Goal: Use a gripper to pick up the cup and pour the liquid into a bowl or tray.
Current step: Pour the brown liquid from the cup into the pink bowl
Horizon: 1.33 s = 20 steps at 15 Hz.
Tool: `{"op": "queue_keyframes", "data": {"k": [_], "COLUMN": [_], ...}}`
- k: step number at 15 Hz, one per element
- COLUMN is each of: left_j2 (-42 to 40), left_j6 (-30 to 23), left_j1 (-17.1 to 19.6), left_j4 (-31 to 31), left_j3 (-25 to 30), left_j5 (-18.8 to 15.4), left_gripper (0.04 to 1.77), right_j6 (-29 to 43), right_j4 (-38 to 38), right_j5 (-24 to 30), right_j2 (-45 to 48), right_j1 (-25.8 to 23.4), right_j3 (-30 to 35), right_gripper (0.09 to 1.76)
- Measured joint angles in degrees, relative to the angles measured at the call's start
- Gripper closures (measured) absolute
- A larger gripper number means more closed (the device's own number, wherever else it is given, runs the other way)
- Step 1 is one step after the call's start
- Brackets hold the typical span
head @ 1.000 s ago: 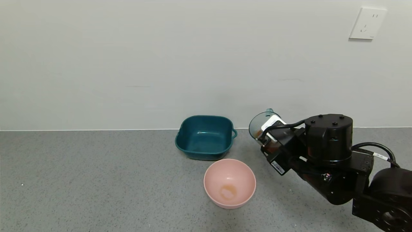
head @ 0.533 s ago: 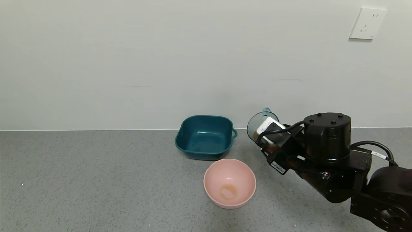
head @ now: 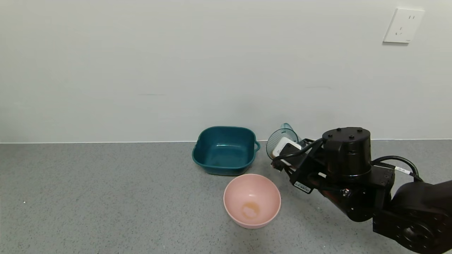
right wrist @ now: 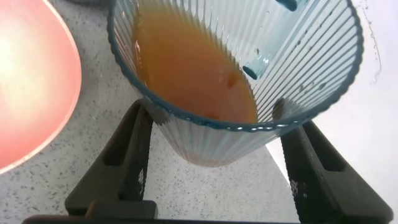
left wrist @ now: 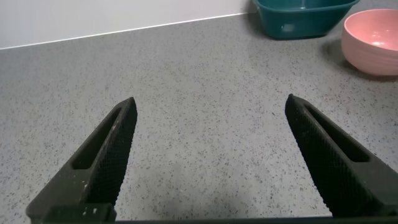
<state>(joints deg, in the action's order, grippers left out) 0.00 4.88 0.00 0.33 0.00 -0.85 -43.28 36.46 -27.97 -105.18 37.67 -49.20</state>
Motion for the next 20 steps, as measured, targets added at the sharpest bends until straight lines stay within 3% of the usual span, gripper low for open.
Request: {"op": "queue_keyframes", "data": {"k": [4, 20], "left_j2": [0.0, 0.0], "left_j6": [0.0, 0.02], "left_j1": [0.0, 0.0], "left_j4": [0.02, 0.0], "left_j3": [0.0, 0.0], "left_j5": [-0.02, -0.02], "left_gripper": [0.09, 0.09], "right_j6": [-5.81, -22.6], "right_j4": [0.3, 0.9], "right_j5": [-3.07, -5.77], "right_j2": [-1.22, -3.19], "right_j1": [-0.02, 0.09], "right_j3": [-0.13, -0.55], "right_gripper": [0.56, 0.57]}}
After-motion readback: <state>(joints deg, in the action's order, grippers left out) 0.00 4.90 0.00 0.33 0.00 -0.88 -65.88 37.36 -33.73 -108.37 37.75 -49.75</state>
